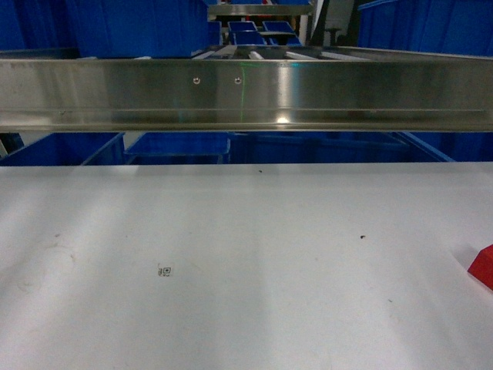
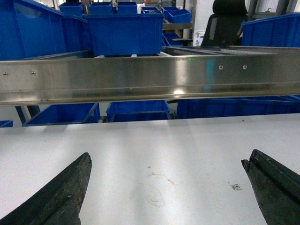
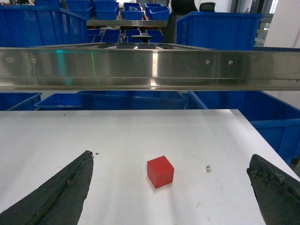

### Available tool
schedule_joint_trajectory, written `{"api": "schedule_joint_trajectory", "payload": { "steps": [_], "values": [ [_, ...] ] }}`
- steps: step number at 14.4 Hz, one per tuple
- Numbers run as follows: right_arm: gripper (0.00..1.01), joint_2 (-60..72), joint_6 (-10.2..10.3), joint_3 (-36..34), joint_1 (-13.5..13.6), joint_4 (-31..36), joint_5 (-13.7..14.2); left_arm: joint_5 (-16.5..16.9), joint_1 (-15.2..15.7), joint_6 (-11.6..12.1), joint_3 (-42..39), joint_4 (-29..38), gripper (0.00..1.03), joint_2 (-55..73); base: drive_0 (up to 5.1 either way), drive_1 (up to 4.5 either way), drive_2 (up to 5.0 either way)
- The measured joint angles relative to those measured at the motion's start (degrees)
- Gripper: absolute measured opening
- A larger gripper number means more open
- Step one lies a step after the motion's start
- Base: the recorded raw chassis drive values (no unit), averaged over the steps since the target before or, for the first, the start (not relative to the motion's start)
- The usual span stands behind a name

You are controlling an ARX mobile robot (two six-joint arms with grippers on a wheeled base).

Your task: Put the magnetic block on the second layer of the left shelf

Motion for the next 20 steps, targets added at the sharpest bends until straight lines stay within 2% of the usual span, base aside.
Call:
{"api": "schedule_joint_trajectory", "payload": {
  "steps": [20],
  "values": [
    [0.98,0.00,0.00,0.00,0.00,0.00,0.00,0.02,0.00,0.02,0.00,0.00,0.98,0.00,0.0,0.00,0.0]
  ]
}}
